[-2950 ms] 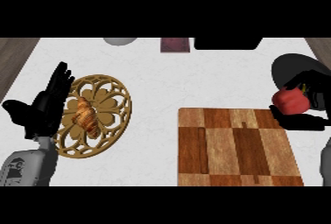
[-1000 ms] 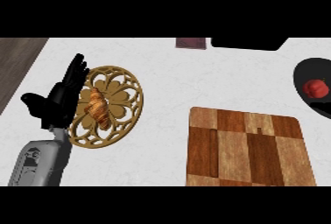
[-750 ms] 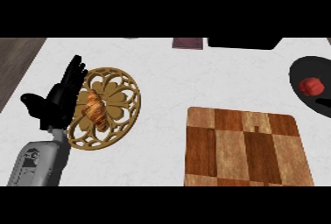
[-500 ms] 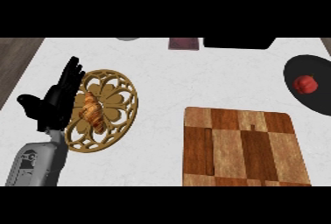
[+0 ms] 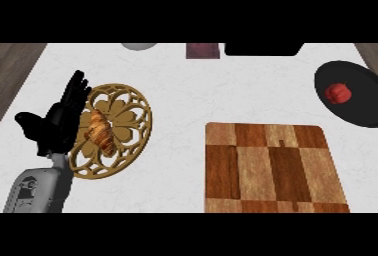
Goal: Pick the bell pepper from the cutting board and place it in the pan
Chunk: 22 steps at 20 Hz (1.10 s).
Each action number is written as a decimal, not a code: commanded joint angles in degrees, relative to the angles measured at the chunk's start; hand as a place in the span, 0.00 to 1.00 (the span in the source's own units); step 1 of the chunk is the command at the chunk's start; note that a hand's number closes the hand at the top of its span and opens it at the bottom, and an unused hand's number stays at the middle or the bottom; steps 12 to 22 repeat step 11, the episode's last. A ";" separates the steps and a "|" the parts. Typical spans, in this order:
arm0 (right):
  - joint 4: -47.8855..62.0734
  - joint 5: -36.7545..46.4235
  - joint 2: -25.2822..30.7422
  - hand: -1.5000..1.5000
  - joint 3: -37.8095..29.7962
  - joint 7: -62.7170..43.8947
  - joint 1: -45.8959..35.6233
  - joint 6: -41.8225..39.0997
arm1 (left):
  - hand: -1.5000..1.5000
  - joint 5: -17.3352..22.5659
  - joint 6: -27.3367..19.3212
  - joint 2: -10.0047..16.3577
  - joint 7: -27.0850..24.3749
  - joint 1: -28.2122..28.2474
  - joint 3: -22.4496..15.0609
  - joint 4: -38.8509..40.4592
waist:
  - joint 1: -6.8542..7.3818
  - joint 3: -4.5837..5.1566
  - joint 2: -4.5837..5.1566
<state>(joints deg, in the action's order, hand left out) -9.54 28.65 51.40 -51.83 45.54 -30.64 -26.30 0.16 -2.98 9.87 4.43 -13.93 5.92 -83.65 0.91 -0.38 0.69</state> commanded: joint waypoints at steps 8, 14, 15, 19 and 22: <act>-3.09 -2.51 1.68 0.00 2.12 11.49 11.28 -13.84 | 0.50 0.85 0.85 1.28 -0.06 0.03 1.60 0.69 | -1.26 0.16 -0.54; -4.58 -2.69 1.21 0.00 3.46 9.57 10.20 -10.28 | 0.50 -0.85 -0.82 -0.27 0.40 1.23 -0.21 -1.91 | -0.48 0.16 -0.55; -4.58 -2.69 1.21 0.00 3.46 9.57 10.20 -10.28 | 0.50 -0.85 -0.82 -0.27 0.40 1.23 -0.21 -1.91 | -0.48 0.16 -0.55; -4.58 -2.69 1.21 0.00 3.46 9.57 10.20 -10.28 | 0.50 -0.85 -0.82 -0.27 0.40 1.23 -0.21 -1.91 | -0.48 0.16 -0.55; -4.58 -2.69 1.21 0.00 3.46 9.57 10.20 -10.28 | 0.50 -0.85 -0.82 -0.27 0.40 1.23 -0.21 -1.91 | -0.48 0.16 -0.55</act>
